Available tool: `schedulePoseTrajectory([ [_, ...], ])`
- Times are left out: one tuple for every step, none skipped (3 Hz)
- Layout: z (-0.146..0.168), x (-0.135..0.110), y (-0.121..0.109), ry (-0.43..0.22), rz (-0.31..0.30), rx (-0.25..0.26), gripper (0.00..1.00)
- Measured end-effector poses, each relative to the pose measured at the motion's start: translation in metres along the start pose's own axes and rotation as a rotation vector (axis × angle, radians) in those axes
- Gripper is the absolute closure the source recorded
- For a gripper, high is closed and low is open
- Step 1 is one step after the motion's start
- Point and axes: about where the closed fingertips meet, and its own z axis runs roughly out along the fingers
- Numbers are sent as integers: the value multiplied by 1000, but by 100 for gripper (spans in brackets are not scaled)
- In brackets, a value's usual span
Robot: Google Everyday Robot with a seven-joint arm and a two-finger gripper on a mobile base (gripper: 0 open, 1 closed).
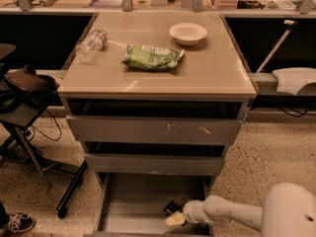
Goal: Pick rxbar chocolate from bottom drawer and place on counter
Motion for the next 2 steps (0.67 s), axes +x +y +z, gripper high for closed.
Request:
schedulePoseTrajectory([
  [40,20,-1,11,77,42,0],
  [40,22,0,11,81,45,0],
])
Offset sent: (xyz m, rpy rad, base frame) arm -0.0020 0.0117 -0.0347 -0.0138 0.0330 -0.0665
